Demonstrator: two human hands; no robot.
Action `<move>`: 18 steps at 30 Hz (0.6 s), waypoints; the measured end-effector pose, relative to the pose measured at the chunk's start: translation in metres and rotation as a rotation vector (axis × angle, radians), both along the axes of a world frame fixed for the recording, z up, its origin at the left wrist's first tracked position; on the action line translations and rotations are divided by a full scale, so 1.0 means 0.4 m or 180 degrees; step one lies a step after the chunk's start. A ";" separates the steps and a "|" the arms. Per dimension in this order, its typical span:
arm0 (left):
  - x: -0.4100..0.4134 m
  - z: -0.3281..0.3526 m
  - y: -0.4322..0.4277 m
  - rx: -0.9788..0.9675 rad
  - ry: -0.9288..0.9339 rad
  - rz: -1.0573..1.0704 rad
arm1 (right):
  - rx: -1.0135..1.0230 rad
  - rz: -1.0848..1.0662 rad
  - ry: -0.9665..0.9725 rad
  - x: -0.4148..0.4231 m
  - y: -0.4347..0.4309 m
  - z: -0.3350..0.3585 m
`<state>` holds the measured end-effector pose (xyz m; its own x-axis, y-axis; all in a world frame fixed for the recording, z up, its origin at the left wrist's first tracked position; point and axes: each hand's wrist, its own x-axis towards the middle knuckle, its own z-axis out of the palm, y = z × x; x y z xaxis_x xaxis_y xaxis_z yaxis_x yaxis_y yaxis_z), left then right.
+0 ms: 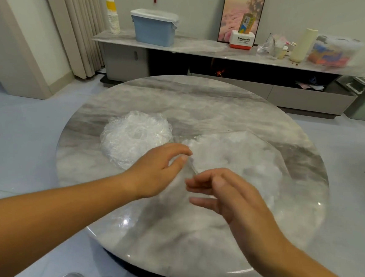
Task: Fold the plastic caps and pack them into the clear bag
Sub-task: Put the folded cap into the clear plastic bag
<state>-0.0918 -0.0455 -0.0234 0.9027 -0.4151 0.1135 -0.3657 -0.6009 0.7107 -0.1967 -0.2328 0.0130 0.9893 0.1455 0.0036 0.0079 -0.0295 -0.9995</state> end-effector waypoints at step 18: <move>0.057 -0.096 0.200 0.1639 -0.0216 0.0640 | -0.2628 -0.0019 0.0371 0.080 0.011 -0.166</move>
<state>-0.0689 0.0344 -0.0619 0.9675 -0.2527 0.0023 -0.2428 -0.9271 0.2856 -0.1645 -0.2285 -0.0536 0.9775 0.0511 -0.2045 -0.0968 -0.7529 -0.6510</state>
